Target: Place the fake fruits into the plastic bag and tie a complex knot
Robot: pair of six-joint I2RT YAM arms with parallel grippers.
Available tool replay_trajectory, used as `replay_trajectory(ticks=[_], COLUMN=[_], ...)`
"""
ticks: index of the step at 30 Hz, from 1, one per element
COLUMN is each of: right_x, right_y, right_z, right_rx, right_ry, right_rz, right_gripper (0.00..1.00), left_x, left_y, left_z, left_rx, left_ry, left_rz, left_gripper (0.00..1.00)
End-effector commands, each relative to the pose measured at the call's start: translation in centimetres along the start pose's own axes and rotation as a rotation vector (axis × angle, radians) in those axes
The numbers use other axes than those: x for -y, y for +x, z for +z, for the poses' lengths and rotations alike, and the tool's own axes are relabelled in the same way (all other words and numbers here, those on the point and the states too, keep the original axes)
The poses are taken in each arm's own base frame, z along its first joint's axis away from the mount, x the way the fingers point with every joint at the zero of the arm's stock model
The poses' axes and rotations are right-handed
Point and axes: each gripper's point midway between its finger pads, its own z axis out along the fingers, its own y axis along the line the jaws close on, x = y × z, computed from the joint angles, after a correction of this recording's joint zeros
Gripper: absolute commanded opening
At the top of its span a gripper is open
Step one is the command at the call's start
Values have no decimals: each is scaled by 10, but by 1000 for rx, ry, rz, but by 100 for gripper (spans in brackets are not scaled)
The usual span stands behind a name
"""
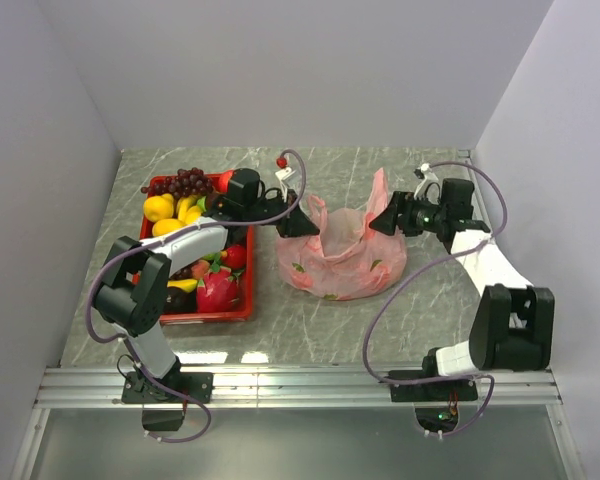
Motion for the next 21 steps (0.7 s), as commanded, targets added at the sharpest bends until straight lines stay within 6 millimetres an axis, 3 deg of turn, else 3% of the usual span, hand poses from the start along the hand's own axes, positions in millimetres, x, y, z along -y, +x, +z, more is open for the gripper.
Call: replay_trajectory(ticks=[1,3,6,7,9,10,11,12,14,21], right_x=[8,9,1,-4,-20,-33,-38,-48,-63,-89], right_y=[-2,-4,-11,-14,-13,-7,-10,5,17,47], right_z=[11,16,17,15,12,13,13,13,17,22], right_rx=[-4,-17,2,13,8,-20,-25,-88,-142,-315], right_ry=[4,-6,-53,-72,-144,-179,-204,-247,-295,-401], right_rz=[-31,-25,-50,-61,-125,-153,-276,-282,-340,-532], right_gripper=[87,85,65,47,27,8,0,0,0,0], left_x=[19,20,20,20,24,26,31,33,37,54], left_y=[-27,-31,-31,-32,-34,-34,-36,-35,-33,-28], left_z=[-2,-2,-1,-1,0,0,2,3,9,20], left_rx=[37,40,34,34,28,25,20,10,-11,-60], left_ry=[41,42,46,47,51,59,68,73,80,120], left_rz=[120,133,150,169,193,217,236,249,338,525], left_gripper=[0,0,0,0,1,0,0,0,0,0])
